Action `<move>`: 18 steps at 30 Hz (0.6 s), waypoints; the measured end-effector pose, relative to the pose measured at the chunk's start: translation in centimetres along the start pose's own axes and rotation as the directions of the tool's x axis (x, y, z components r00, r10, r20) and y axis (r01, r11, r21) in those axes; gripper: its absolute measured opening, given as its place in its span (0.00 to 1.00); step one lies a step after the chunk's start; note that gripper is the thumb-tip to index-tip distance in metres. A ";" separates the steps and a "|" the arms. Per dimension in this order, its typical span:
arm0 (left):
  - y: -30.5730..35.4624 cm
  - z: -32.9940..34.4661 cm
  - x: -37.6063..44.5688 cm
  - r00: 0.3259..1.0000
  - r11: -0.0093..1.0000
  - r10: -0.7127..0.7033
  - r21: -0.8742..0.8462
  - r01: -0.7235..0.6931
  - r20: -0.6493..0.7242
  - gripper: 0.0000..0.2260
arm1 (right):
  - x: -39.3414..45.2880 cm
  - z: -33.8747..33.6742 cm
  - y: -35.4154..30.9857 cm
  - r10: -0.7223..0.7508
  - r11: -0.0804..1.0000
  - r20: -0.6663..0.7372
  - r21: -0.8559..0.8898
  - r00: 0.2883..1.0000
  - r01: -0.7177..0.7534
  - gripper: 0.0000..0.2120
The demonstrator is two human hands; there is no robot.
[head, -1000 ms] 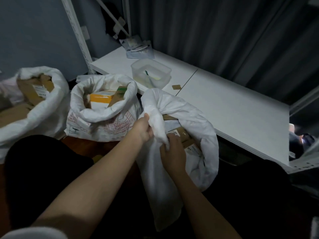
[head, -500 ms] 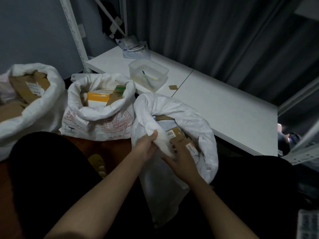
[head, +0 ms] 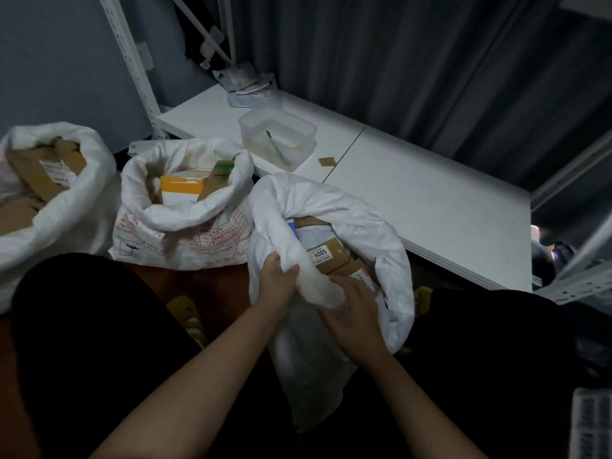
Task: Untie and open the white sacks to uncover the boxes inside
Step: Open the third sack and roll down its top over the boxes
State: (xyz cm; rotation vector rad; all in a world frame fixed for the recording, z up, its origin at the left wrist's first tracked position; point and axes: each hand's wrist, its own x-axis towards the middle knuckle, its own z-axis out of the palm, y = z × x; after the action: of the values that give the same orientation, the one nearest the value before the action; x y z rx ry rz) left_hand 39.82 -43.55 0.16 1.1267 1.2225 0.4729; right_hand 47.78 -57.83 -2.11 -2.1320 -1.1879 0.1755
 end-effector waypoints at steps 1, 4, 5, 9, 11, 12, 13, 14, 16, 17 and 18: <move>0.0 0.1 0.3 0.998 0.994 -0.059 -0.091 0.061 0.028 0.26 | -0.6 -0.3 0.3 0.018 0.997 -0.046 -0.077 0.999 -0.021 0.28; 0.7 0.5 0.3 0.979 0.929 -0.181 -0.310 0.201 0.093 0.23 | -1.9 -0.1 1.6 -0.098 0.939 -0.026 -0.333 0.995 0.084 0.35; 0.7 0.6 0.5 0.975 0.916 -0.207 -0.334 0.224 0.087 0.23 | -2.2 0.0 1.9 -0.122 0.907 0.021 -0.404 0.992 0.120 0.38; 1.3 0.9 1.2 0.976 0.928 -0.214 -0.305 0.216 0.039 0.22 | -2.5 0.7 2.7 -0.095 0.802 0.135 -0.577 0.986 0.156 0.53; 1.7 1.1 1.7 0.974 0.935 -0.225 -0.281 0.217 0.005 0.25 | -2.7 0.6 2.8 -0.205 0.781 0.074 -0.589 0.976 0.208 0.48; 2.1 1.3 1.8 0.976 0.938 -0.219 -0.279 0.208 -0.011 0.25 | -3.1 0.4 2.7 -0.274 0.775 0.027 -0.585 0.961 0.237 0.42; 2.3 1.6 2.1 0.977 0.940 -0.214 -0.275 0.202 -0.014 0.24 | -3.5 0.2 2.9 -0.334 0.772 -0.021 -0.580 0.942 0.260 0.35; 2.6 2.0 2.0 0.978 0.944 -0.209 -0.265 0.197 -0.016 0.24 | -3.9 -0.1 3.0 -0.369 0.767 -0.048 -0.581 0.928 0.274 0.29; 2.9 2.9 2.0 0.979 0.955 -0.202 -0.226 0.193 -0.014 0.24 | -4.3 -0.5 3.7 -0.347 0.744 -0.007 -0.611 0.938 0.271 0.28; 2.9 3.3 2.0 0.981 0.962 -0.194 -0.197 0.191 0.003 0.25 | -4.4 -0.7 4.2 -0.295 0.739 0.040 -0.624 0.955 0.255 0.32; 2.8 3.7 1.9 0.983 0.969 -0.182 -0.164 0.185 0.031 0.25 | -4.3 -0.8 4.8 -0.222 0.751 0.080 -0.622 0.972 0.222 0.35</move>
State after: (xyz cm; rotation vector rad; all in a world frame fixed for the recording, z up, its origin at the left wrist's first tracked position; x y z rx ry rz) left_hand 44.52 -42.40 1.40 0.8652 1.2367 0.4158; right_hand 49.01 -63.34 -5.28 -2.5084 -1.6618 -0.3909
